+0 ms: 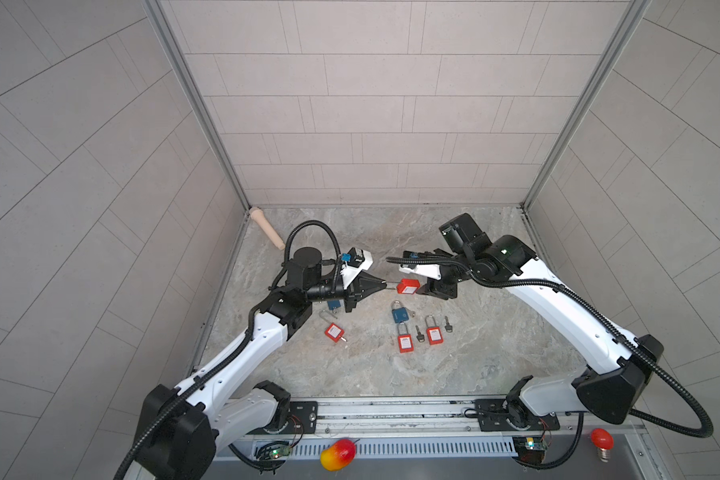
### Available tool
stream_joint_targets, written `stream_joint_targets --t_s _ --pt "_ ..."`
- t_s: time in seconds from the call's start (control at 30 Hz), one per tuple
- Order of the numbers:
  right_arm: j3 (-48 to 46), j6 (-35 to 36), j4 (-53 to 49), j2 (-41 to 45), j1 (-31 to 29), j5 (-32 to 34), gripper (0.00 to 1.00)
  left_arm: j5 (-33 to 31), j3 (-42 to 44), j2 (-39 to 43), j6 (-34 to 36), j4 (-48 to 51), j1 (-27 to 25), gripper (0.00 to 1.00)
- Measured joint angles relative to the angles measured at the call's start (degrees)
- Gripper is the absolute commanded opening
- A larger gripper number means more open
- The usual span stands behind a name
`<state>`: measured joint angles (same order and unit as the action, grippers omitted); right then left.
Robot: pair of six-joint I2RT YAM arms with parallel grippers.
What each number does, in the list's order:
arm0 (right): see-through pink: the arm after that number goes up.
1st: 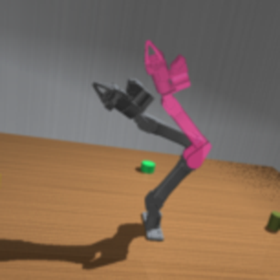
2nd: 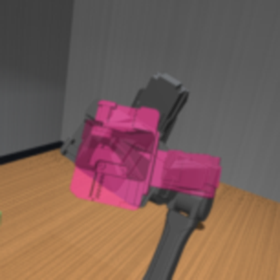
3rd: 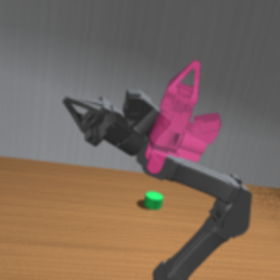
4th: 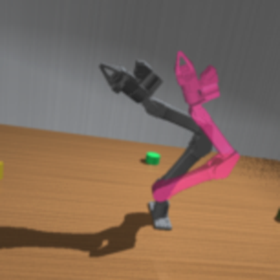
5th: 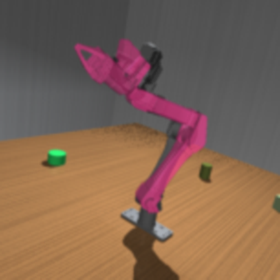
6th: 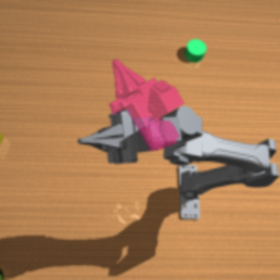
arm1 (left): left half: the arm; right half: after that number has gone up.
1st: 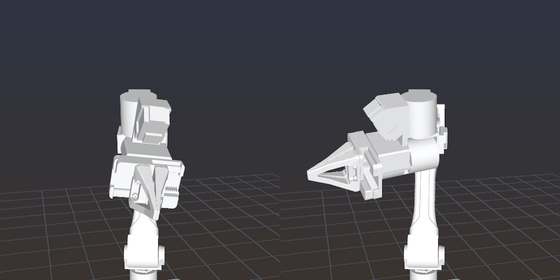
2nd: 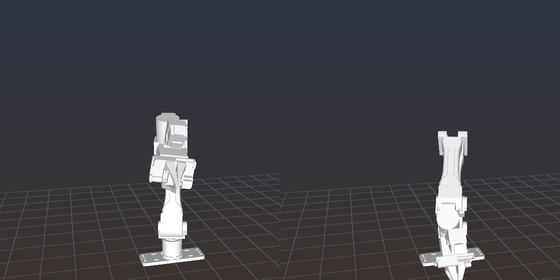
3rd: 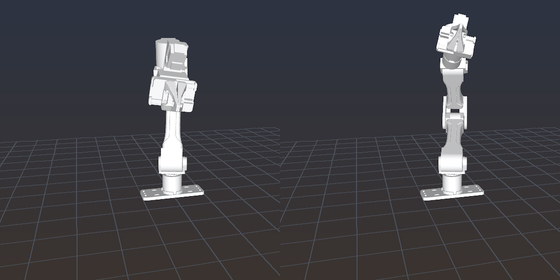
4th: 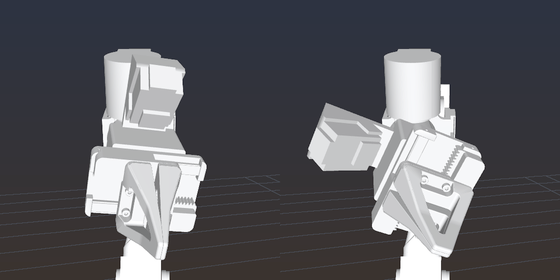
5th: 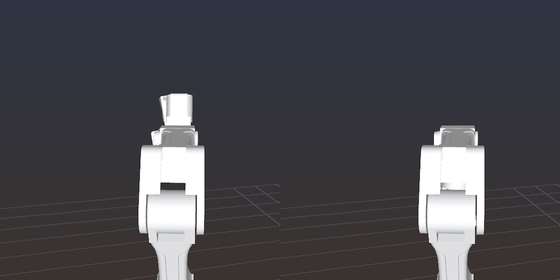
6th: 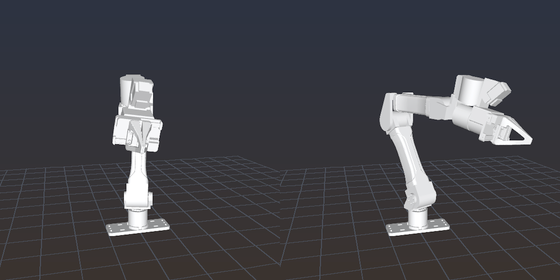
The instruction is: Lock with the key
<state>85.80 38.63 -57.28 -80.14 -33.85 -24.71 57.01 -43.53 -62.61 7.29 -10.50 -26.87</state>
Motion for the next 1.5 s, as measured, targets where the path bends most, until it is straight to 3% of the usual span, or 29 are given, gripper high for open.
stream_joint_targets --t_s 0.13,0.33,0.67,1.0,1.33,1.5 --pt "0.0 0.52 -0.26 -0.37 0.0 -2.78 0.48 0.2 0.0 -0.66 -0.48 -1.92 -1.01 0.0" --pt "0.02 1.75 -1.64 -2.16 0.0 -6.71 0.29 0.44 0.0 -0.72 -1.2 -3.8 -1.57 0.0" --pt "0.02 3.8 -3.06 -3.08 -0.11 -9.07 0.15 0.87 0.0 -0.74 -1.51 -4.35 -2.16 0.0" --pt "0.02 4.63 -5.35 -3.02 0.61 -10.34 0.11 0.37 0.0 -2.25 -2.01 -7.1 -4.35 0.0" --pt "-0.33 5.09 -4.15 -2.62 0.92 -7.91 0.1 0.37 0.0 -5.81 -8.59 -16.0 -5.22 0.0" --pt "-0.39 5.03 -4.37 -2.03 1.14 -8.57 0.12 -0.52 -0.02 -4.61 -4.96 -14.03 -5.88 0.0"
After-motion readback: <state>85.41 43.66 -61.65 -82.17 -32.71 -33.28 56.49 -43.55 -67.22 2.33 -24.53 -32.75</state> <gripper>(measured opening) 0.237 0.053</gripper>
